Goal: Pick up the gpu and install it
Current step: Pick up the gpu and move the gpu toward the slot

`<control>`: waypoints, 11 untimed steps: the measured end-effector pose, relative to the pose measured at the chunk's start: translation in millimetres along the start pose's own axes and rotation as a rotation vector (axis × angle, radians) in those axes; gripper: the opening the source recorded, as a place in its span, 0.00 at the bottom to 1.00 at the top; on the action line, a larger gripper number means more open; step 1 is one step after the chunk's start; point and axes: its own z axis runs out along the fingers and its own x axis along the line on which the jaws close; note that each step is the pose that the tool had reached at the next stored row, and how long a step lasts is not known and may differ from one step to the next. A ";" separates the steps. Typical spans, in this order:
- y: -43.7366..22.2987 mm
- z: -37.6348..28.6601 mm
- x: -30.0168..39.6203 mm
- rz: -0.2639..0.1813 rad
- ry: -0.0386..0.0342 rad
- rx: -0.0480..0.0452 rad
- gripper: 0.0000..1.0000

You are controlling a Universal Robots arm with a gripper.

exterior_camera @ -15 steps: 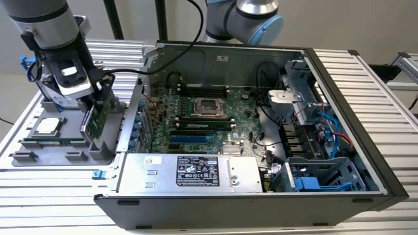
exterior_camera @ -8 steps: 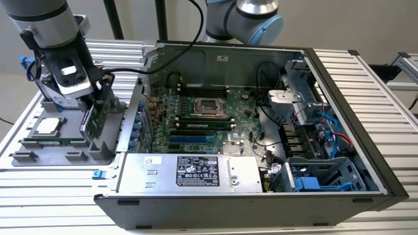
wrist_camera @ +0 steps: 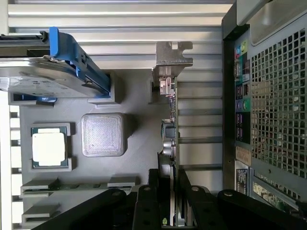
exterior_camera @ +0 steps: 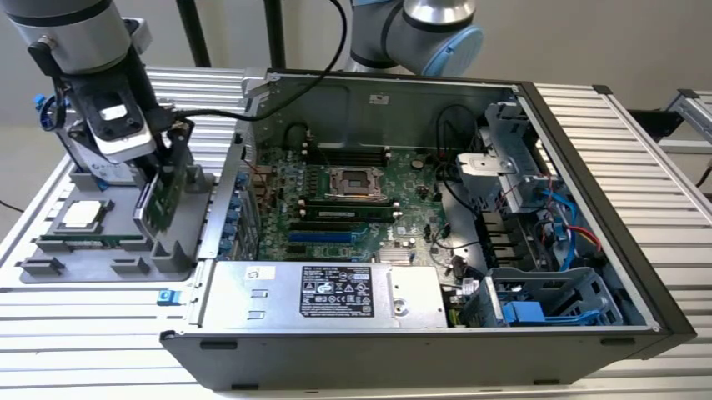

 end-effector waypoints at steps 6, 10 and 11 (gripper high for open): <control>0.3 -5.9 -0.2 0.000 0.0000 0.0000 0.00; 0.5 -9.7 -0.3 0.000 -0.0001 -0.0001 0.00; 0.6 -11.1 -0.3 0.000 -0.0001 0.0000 0.00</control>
